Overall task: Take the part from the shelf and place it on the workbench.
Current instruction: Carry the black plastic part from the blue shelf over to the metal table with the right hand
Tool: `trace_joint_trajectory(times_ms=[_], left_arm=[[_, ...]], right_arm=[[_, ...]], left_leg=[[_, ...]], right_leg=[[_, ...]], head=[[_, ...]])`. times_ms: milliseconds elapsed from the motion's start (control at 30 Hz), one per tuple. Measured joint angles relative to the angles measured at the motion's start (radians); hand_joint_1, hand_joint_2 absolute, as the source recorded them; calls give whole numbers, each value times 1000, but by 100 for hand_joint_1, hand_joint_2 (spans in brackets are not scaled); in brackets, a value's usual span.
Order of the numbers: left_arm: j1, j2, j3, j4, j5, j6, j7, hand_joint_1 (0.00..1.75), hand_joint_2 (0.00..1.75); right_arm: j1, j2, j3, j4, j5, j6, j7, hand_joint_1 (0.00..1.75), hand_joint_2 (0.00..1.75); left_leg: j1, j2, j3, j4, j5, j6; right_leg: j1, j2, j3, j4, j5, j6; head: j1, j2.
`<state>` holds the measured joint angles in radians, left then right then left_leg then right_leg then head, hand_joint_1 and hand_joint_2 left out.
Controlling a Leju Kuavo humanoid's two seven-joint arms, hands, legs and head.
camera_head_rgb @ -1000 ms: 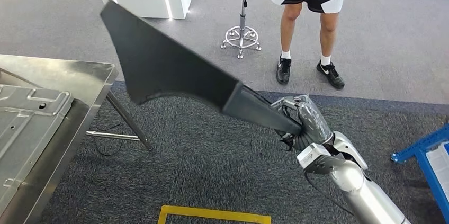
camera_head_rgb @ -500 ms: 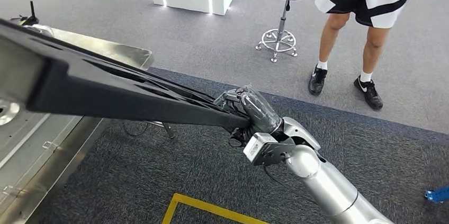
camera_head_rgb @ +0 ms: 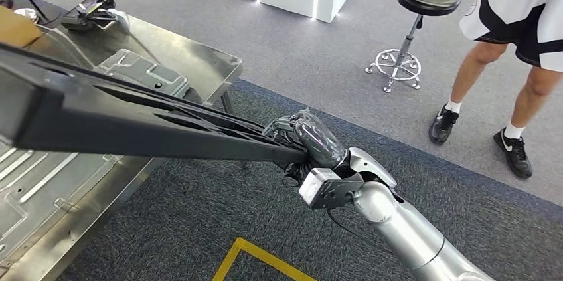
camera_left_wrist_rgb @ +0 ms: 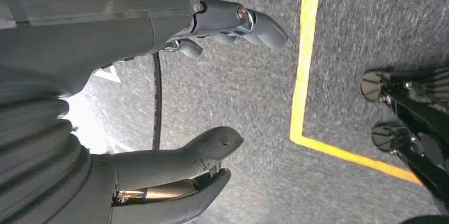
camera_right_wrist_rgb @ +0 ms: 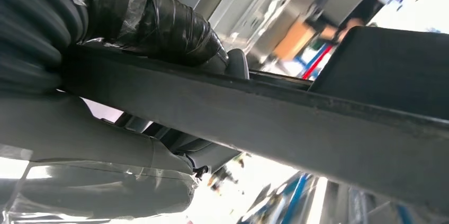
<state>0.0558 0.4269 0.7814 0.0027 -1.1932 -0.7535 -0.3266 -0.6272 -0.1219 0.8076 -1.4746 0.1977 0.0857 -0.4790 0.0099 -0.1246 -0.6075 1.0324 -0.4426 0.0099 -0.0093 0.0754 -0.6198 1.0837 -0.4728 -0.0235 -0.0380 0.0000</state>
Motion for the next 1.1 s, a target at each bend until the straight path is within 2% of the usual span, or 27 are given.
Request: trace_joint_trajectory(times_ms=[33,100,133,167,233,267,300,333,367,433,500,533,567,600,633,700,733,767,800,833,867,900,933,1000,1033,1067,1100], left_arm=[[-4,0,-1,0,-24,-3,-4,0,175],[-10,2,-2,0,-63,-9,-5,0,175],[-12,3,-1,0,-76,-13,-3,0,175],[-13,6,1,0,-79,-18,2,0,175],[-11,10,22,0,-48,-24,24,0,175],[-4,8,41,0,-18,-22,37,0,175],[10,2,65,0,18,-14,47,0,175],[29,-12,94,0,59,9,62,0,175],[49,-31,126,0,105,55,87,0,175],[74,-111,200,0,200,264,169,0,175],[68,-222,267,0,259,587,238,0,175],[60,-272,291,0,272,733,256,0,175],[52,-313,308,0,277,831,266,0,175],[46,-343,321,0,280,873,273,0,175],[41,-367,330,0,281,873,277,0,175],[32,-389,342,0,280,822,279,0,175],[26,-394,346,0,280,802,279,0,175],[20,-398,348,0,280,793,279,0,175],[14,-402,349,0,282,788,280,0,175],[11,-405,350,0,286,786,281,0,175],[9,-409,349,0,290,786,282,0,175],[7,-412,349,0,295,786,284,0,175],[6,-414,346,0,301,788,286,0,175],[-1,-419,337,0,309,791,291,0,175],[-3,-420,330,0,312,792,294,0,175],[-4,-421,322,0,316,793,296,0,175],[-4,-422,314,0,319,794,298,0,175]], right_arm=[[-5,4,4,1,-3,7,2,175,175],[-19,19,14,2,-6,14,12,175,175],[-28,27,19,3,-7,13,19,175,175],[-36,33,23,2,-5,7,27,175,175],[-46,33,26,2,5,-25,44,175,175],[-48,24,26,2,10,-46,50,175,175],[-45,4,24,1,14,-66,52,175,175],[-36,-24,17,-2,20,-84,51,175,175],[-23,-57,5,-6,30,-102,49,175,175],[11,-129,-39,-19,59,-135,47,175,175],[41,-187,-85,-30,84,-147,45,175,175],[53,-206,-100,-35,93,-145,43,175,175],[61,-219,-111,-41,100,-142,42,175,175],[67,-227,-118,-46,106,-140,42,175,175],[71,-234,-124,-50,113,-140,44,175,175],[74,-245,-134,-57,125,-140,49,175,175],[77,-252,-139,-59,135,-141,53,175,175],[80,-258,-143,-60,146,-143,59,175,175],[84,-265,-146,-59,163,-147,68,175,175],[87,-272,-148,-58,186,-152,81,175,175],[88,-278,-149,-55,211,-157,96,175,175],[86,-284,-149,-52,238,-162,112,175,175],[81,-291,-149,-46,265,-168,129,175,175],[70,-304,-150,-31,313,-182,158,175,175],[64,-310,-150,-22,334,-189,171,175,175],[60,-313,-150,-12,352,-195,181,175,175],[56,-315,-150,-3,368,-198,189,175,175]], left_leg=[[3,-13,-4,1,0,-6],[10,-36,-10,-3,3,-21],[10,-25,-11,0,1,-27],[8,2,-19,17,-10,-32],[5,77,-61,108,-54,-40],[7,99,-92,169,-81,-44],[11,110,-118,219,-97,-48],[14,115,-131,241,-98,-50],[17,118,-124,227,-80,-51],[19,146,-64,107,-19,-52],[9,174,-14,8,16,-40],[2,178,-7,-8,16,-32],[-4,167,-7,-7,15,-21],[-6,156,-7,-7,14,-12],[-5,145,-4,-10,14,-4],[-1,127,2,-17,16,13],[-1,117,3,-19,17,19],[-1,106,3,-19,17,24],[-2,93,3,-18,17,26],[-3,79,3,-17,17,26],[-4,64,3,-15,16,26],[-4,50,3,-12,16,25],[-4,34,3,-9,15,24],[-5,7,-4,0,12,16],[-5,-6,-9,2,13,10],[-3,-19,-13,2,14,3],[-1,-31,-18,1,17,-4]], right_leg=[[1,8,6,-14,0,0],[2,-15,11,-26,2,-5],[1,-28,18,-35,5,-10],[0,-43,26,-46,7,-15],[2,-75,41,-60,8,-23],[3,-91,45,-62,6,-24],[4,-105,48,-63,3,-24],[5,-119,51,-62,-1,-22],[4,-132,54,-62,-5,-18],[1,-157,64,-60,-16,-6],[0,-181,71,-56,-26,9],[0,-190,73,-54,-29,16],[0,-199,75,-54,-32,23],[-3,-206,80,-55,-34,30],[-6,-195,83,-52,-40,38],[-12,-139,64,0,-76,45],[-14,-106,37,56,-105,45],[-13,-87,0,125,-136,44],[-13,-80,-35,186,-155,44],[-12,-78,-58,221,-156,43],[-13,-76,-66,221,-138,43],[-13,-73,-55,184,-103,41],[-14,-60,-30,119,-61,39],[-18,-18,15,5,-13,37],[-17,-5,26,-24,-6,37],[-15,-4,27,-30,-10,37],[-14,-18,28,-32,-8,34]], head=[[0,0],[0,0],[0,0],[0,0],[-1,0],[-1,0],[-1,0],[-1,0],[-1,0],[-1,0],[-1,0],[-1,0],[0,0],[0,0],[0,0],[0,0],[0,0],[0,0],[0,0],[0,0],[0,0],[0,0],[0,0],[0,0],[0,0],[0,0],[0,0]])
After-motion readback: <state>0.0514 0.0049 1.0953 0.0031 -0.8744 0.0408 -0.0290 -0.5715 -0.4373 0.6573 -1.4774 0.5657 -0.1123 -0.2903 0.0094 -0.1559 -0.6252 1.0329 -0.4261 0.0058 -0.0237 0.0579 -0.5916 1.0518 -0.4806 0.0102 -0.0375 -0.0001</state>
